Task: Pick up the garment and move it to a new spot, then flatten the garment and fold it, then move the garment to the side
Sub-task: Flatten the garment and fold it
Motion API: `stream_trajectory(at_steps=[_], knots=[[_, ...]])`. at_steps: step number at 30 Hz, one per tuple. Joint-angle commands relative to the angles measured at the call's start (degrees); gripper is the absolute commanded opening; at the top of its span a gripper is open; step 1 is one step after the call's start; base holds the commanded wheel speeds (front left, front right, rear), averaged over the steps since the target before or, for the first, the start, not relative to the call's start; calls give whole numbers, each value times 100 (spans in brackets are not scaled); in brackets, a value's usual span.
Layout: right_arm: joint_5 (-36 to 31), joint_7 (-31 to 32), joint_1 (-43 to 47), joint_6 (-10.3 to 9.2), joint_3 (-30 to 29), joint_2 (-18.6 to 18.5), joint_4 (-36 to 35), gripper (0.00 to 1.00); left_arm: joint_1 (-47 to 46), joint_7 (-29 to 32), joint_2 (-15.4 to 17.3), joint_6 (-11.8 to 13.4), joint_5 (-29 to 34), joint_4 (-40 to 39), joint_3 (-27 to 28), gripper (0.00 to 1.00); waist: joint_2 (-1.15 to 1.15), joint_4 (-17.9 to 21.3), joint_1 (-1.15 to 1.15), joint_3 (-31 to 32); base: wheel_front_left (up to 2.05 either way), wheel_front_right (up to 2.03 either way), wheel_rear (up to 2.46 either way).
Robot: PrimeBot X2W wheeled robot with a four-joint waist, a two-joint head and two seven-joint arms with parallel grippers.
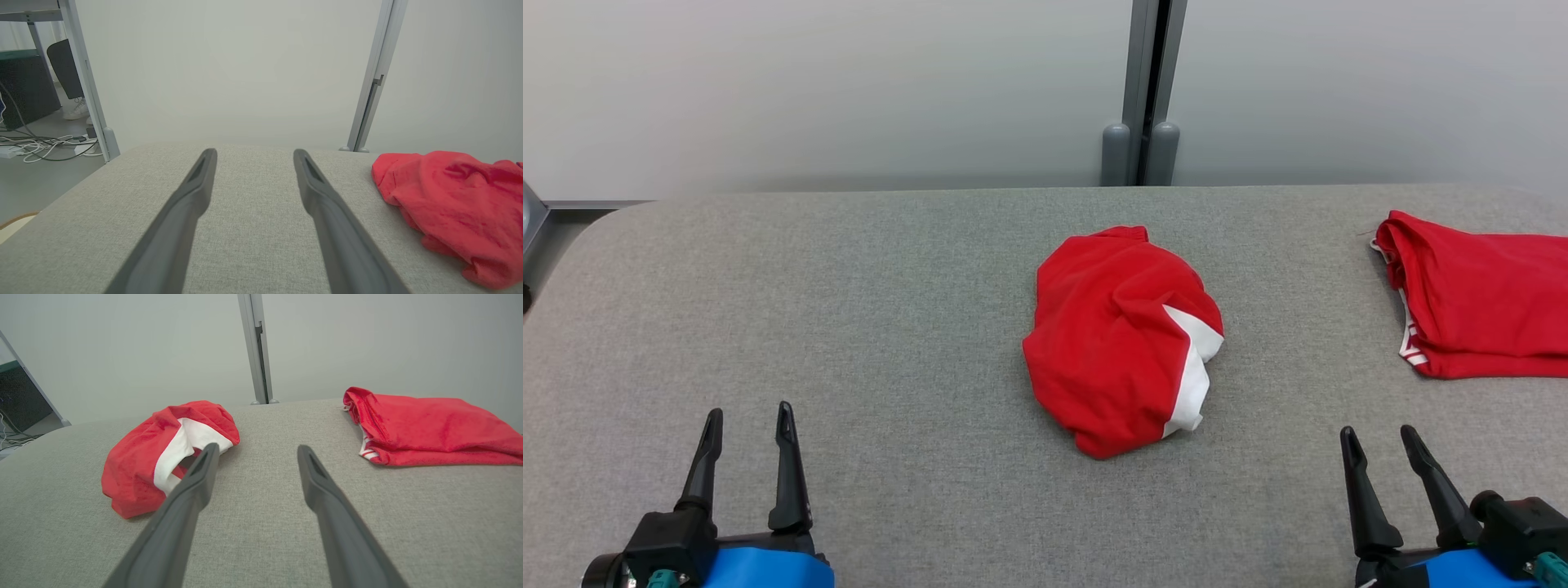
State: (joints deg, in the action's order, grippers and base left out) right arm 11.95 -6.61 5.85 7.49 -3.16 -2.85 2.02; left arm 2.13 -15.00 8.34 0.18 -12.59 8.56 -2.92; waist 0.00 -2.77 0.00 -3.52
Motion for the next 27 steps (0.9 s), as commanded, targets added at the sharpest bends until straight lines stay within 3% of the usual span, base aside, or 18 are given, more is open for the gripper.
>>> stream_trajectory(at_steps=[1, 15, 21, 27], knots=[[-25, 10, 31, 1, -11, -8, 0, 100, -8, -24, -12, -23, 18, 9, 21, 100, 0, 1, 0, 2, 0, 0, 0], [-172, 84, -423, 1, -28, -11, 52, 100, -137, -24, -102, -110, 120, 26, 85, 100, 0, -79, 0, -99, 0, 0, 0], [-288, 233, -1363, 1, 103, -240, 345, 100, -282, -24, -183, -169, 160, 54, 29, 100, 0, -265, 0, -274, 0, 0, 0], [-326, 356, -2523, 1, 282, -601, 1069, 100, -455, -25, -281, -196, 221, 40, -69, 100, 0, -550, 0, -597, 0, 0, 0]])
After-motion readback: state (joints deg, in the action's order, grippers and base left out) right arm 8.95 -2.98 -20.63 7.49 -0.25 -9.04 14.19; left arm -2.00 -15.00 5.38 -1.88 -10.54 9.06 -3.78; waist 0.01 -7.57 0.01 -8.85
